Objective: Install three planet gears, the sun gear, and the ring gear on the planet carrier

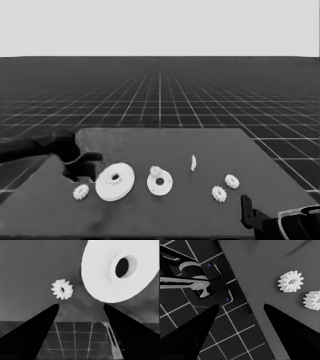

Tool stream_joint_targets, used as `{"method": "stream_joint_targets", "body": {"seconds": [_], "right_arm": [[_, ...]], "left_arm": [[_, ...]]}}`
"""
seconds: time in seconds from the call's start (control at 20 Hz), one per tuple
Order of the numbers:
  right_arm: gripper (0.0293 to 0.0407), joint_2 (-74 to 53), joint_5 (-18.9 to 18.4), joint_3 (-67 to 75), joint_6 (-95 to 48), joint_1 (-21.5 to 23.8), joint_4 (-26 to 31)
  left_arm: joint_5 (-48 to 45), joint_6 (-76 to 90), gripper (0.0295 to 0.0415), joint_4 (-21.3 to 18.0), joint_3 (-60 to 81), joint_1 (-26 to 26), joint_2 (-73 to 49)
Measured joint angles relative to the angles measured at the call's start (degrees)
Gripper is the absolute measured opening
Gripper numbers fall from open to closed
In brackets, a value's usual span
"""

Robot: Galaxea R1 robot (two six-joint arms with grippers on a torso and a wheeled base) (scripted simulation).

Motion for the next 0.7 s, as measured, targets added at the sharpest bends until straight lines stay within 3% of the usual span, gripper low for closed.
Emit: {"method": "stream_joint_targets", "body": {"seconds": [0.3, 0.35, 0.45, 0.7], "right_arm": [[0.0385, 0.00, 0.00, 0.00, 0.00, 0.00, 0.00], [0.0385, 0.00, 0.00, 0.00, 0.00, 0.00, 0.00], [0.0385, 0.00, 0.00, 0.00, 0.00, 0.00, 0.00], [0.0385, 0.00, 0.00, 0.00, 0.00, 0.00, 0.00]], "left_arm": [[-1.88, 10.57, 0.0385, -1.16, -4.90, 0.16, -5.22], [-5.68, 11.09, 0.0385, 2.88, -7.07, 5.37, -4.11], [-9.36, 11.82, 0.0385, 6.24, -10.53, 10.63, -2.20], [-11.20, 12.32, 0.0385, 7.61, -12.75, 12.81, -0.99]]}}
